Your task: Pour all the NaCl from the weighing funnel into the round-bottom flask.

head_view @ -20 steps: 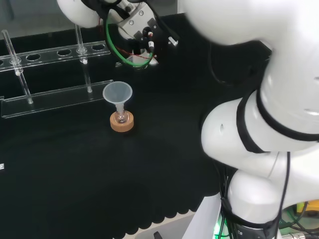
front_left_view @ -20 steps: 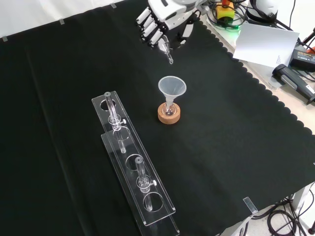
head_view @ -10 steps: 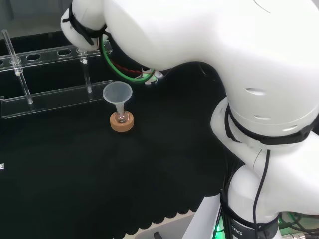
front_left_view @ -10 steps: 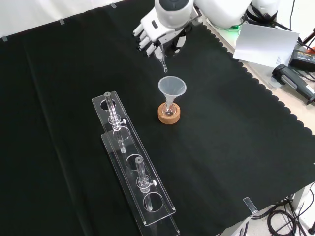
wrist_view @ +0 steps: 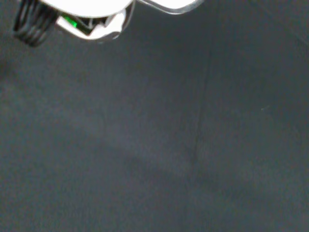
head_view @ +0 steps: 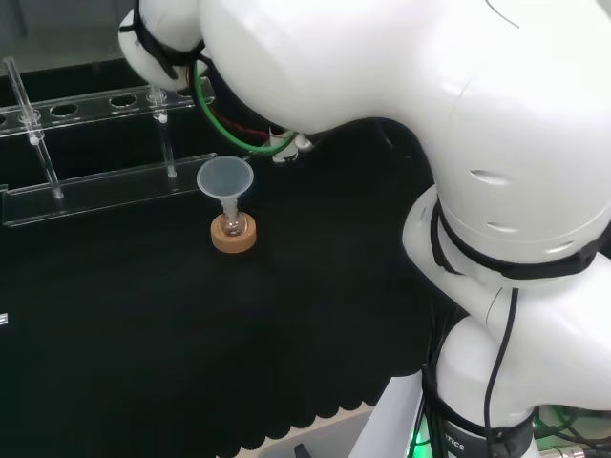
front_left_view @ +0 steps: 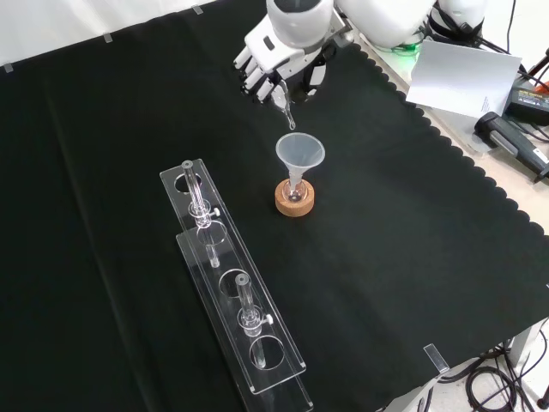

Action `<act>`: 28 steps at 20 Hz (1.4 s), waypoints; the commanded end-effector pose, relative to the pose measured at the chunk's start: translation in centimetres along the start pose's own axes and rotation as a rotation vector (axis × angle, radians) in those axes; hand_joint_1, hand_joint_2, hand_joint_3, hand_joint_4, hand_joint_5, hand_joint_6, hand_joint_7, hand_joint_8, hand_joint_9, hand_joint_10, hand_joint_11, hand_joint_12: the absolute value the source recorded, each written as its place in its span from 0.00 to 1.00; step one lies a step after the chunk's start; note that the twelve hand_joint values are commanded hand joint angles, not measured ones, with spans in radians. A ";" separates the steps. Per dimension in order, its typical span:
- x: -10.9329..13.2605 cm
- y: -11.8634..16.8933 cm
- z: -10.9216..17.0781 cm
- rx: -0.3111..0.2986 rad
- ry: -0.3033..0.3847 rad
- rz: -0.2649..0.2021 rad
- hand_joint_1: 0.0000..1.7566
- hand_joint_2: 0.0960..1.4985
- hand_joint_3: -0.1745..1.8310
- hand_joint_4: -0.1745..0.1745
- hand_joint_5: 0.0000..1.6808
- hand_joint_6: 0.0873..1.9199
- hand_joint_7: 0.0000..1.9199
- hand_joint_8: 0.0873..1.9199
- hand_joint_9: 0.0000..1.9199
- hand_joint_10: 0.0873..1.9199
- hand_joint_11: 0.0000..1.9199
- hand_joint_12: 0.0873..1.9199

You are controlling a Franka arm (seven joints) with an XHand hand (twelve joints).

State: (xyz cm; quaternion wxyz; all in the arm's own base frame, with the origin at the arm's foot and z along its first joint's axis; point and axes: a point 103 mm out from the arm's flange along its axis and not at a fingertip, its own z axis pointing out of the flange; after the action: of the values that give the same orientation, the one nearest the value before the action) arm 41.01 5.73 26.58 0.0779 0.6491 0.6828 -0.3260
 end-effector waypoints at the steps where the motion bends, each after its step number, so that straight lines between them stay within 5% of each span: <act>1: -0.3 -0.2 -0.2 -0.010 0.021 -0.017 0.64 0.39 0.43 1.00 0.75 0.35 0.35 0.28 0.48 0.16 0.34 0.62; 8: 0.8 -0.2 -0.6 -0.010 -0.009 -0.033 0.64 0.39 0.44 1.00 0.75 0.35 0.35 0.28 0.48 0.16 0.34 0.61; 28: 2.9 -0.5 -2.1 -0.030 -0.242 -0.013 0.64 0.39 0.44 1.00 0.75 0.35 0.34 0.28 0.48 0.16 0.35 0.61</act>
State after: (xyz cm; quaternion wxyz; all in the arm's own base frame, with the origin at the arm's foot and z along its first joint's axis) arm 40.83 8.64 26.52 0.1474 0.6092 0.6819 -0.3772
